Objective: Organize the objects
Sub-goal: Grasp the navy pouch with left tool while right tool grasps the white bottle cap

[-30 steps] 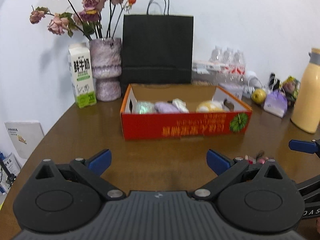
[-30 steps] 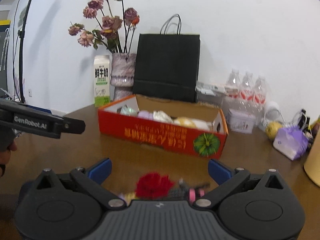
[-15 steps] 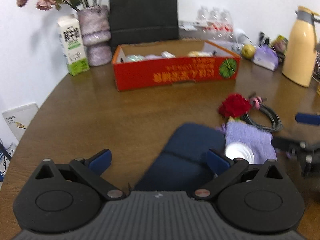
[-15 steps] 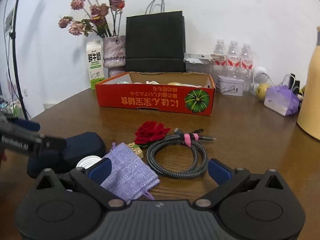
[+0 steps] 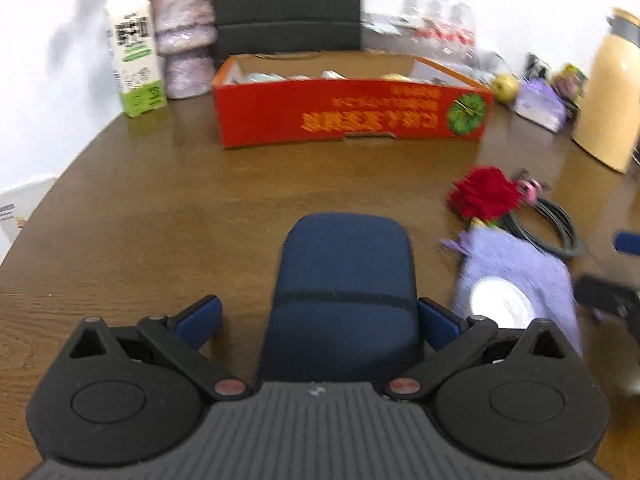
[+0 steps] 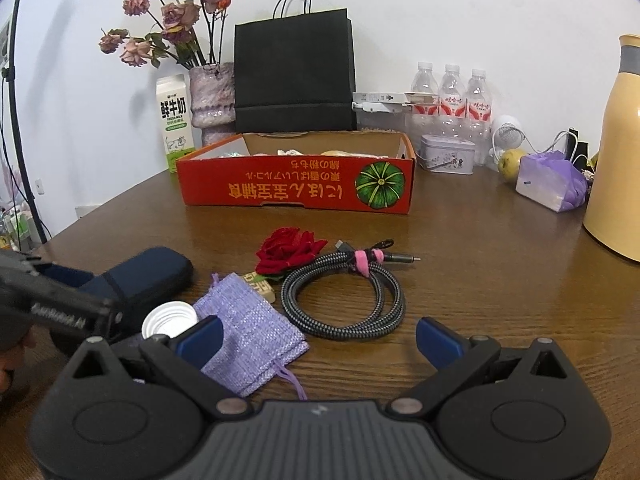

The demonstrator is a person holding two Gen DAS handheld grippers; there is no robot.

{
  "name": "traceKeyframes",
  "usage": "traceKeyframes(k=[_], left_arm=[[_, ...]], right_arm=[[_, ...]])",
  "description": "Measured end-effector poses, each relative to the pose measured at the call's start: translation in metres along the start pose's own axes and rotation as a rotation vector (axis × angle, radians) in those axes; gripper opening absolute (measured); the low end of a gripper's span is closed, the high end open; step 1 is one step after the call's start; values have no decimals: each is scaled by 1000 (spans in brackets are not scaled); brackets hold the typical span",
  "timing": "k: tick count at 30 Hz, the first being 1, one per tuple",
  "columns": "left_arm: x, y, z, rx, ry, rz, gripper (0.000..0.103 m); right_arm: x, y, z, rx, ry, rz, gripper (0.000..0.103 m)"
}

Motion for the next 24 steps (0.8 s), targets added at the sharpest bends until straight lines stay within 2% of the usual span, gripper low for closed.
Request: traceKeyframes(k=[1, 2, 3, 4, 6, 12, 16, 20, 24], left_arm=[[2, 0, 2, -11, -10, -17, 103], [1, 0, 3, -17, -14, -26, 98], [-1, 0, 4, -20, -9, -37, 83], [-5, 1, 4, -26, -3, -59, 76], [-8, 4, 8, -50, -9, -76, 73], [-22, 12, 24, -139, -33, -121, 68], [-36, 19, 35, -196, -77, -171, 67], [-46, 23, 38, -206, -92, -199, 67], [-52, 26, 33, -176, -88, -223, 67]], right_arm=[[1, 0, 0, -1, 1, 5, 103], [2, 0, 1, -2, 4, 10, 103], [3, 0, 1, -4, 6, 16, 103], [3, 0, 1, -6, 8, 21, 103], [5, 0, 2, -10, 13, 31, 103], [6, 0, 5, -22, 32, 42, 103], [3, 0, 7, -36, 38, 26, 103], [-3, 0, 14, -60, 30, -12, 103], [-7, -1, 28, -97, -4, -48, 101]])
Point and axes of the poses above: each gripper's, at about its wrist camera, not at the fingertips, and x roughly the way its jaws point, z to its left, y to its underside, the point moved 2 cm from there along x, roughly the way its jaws point, and after that the axes turned 5 degrees about z, right-handed, at the moved point
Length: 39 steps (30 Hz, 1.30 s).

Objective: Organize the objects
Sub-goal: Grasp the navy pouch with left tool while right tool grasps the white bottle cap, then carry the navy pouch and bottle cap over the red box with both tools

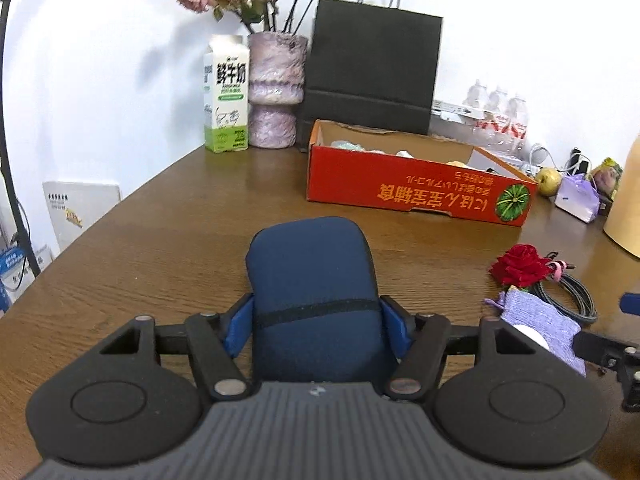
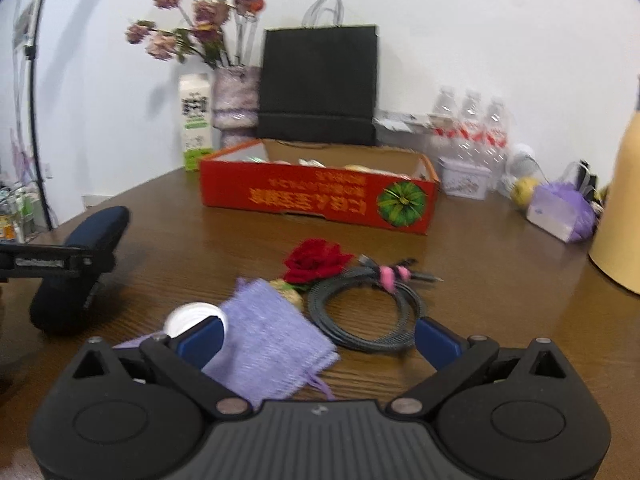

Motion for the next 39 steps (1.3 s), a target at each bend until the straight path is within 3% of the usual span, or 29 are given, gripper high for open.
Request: traceKeyframes(k=[8, 16, 20, 22, 39], left_arm=[[-3, 3, -2, 5, 32, -4, 66], [-4, 3, 1, -5, 42, -4, 66], [-4, 3, 2, -10, 44, -4, 66], [-5, 4, 3, -11, 45, -5, 66], [-4, 3, 1, -2, 35, 1, 66]], right_arm=[[10, -8, 40, -100, -63, 30, 94], [27, -10, 60, -141, -89, 109, 68], [30, -10, 57, -120, -101, 126, 62], [29, -10, 57, -116, -107, 122, 39], [6, -14, 41, -37, -76, -32, 39]])
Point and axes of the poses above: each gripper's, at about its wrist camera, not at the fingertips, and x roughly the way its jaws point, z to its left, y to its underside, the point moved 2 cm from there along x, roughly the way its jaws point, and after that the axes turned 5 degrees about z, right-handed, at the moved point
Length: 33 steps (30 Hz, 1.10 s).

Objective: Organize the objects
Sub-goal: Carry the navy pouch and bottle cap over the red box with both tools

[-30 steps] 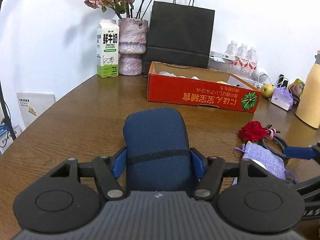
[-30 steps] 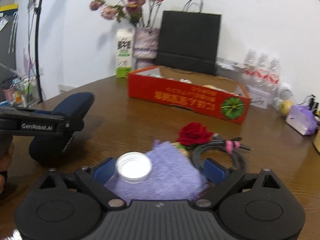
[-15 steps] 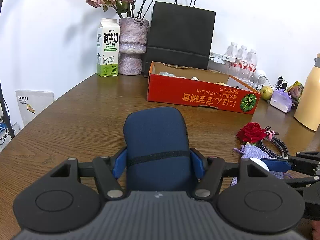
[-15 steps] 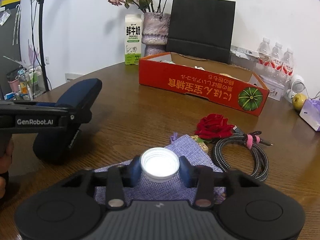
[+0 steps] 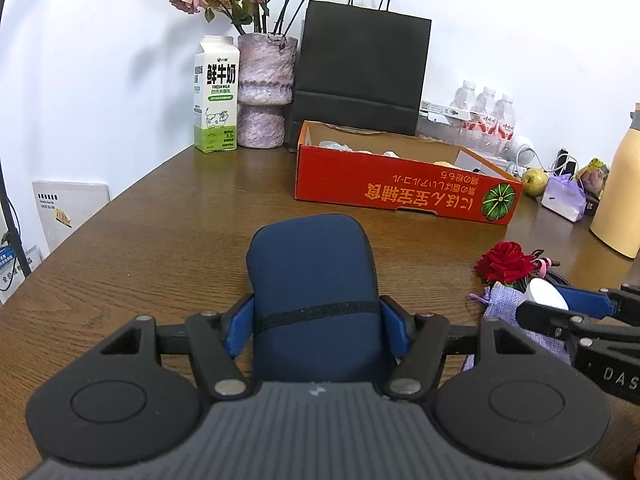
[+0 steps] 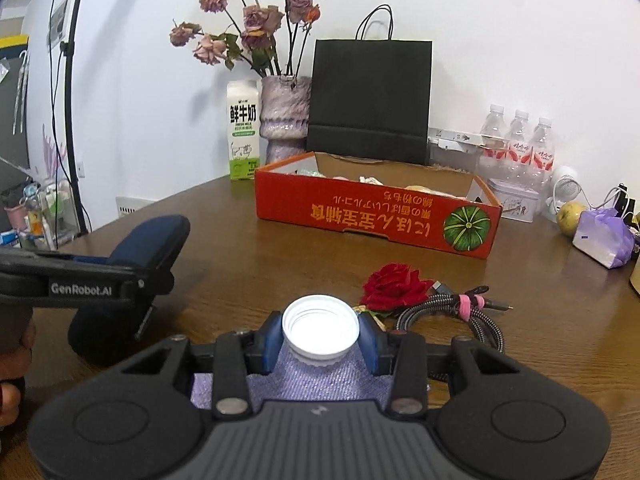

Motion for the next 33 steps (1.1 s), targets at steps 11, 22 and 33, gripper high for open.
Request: traceKeyframes(k=[11, 22, 33], left_arm=[[-4, -9, -19, 20, 4, -16, 65], [-4, -45, -45, 15, 26, -59, 64], [11, -92, -64, 13, 16, -109, 64]], right_arm=[[-6, -8, -8, 21, -3, -68, 39], [-7, -43, -25, 18, 2, -138, 39], [15, -85, -44, 29, 7, -194, 39]])
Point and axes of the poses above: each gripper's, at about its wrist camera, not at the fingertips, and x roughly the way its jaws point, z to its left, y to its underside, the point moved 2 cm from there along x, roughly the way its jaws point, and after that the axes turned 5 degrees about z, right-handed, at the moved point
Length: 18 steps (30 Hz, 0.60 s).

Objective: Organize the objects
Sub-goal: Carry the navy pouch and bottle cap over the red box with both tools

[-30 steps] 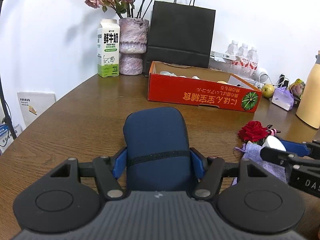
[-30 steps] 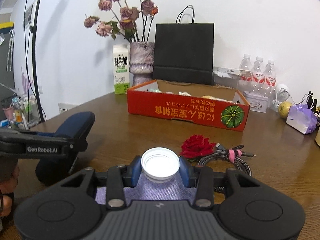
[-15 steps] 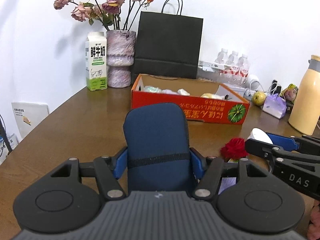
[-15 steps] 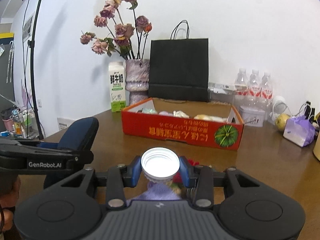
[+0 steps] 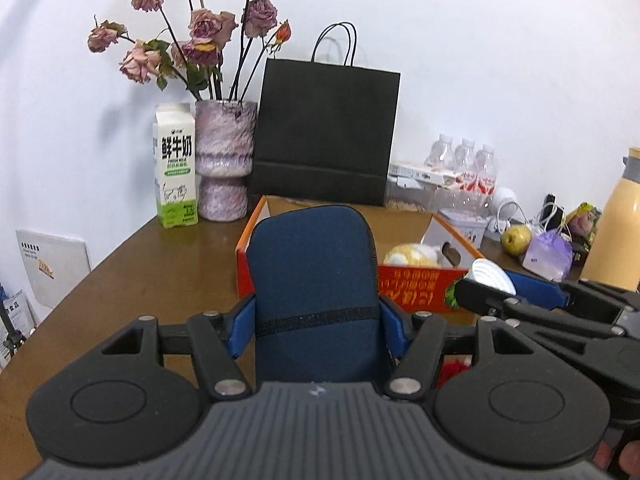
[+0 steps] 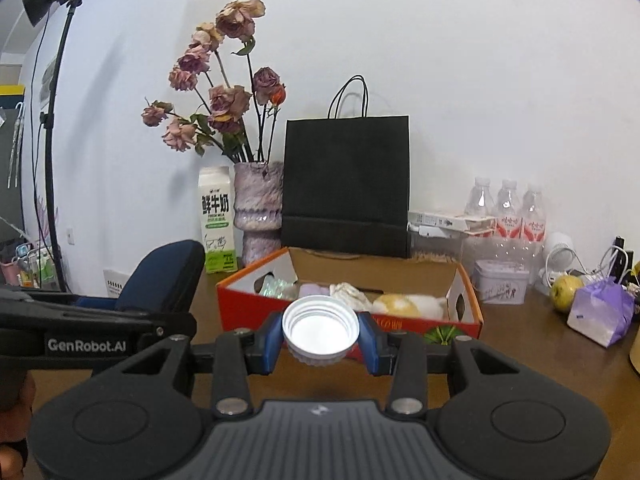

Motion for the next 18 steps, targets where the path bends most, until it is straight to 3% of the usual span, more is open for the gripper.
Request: traceKeyframes(k=[18], left_arm=[[59, -40, -12, -31, -33, -11, 64]], right_arm=[[56, -35, -27, 22, 6, 2, 39]])
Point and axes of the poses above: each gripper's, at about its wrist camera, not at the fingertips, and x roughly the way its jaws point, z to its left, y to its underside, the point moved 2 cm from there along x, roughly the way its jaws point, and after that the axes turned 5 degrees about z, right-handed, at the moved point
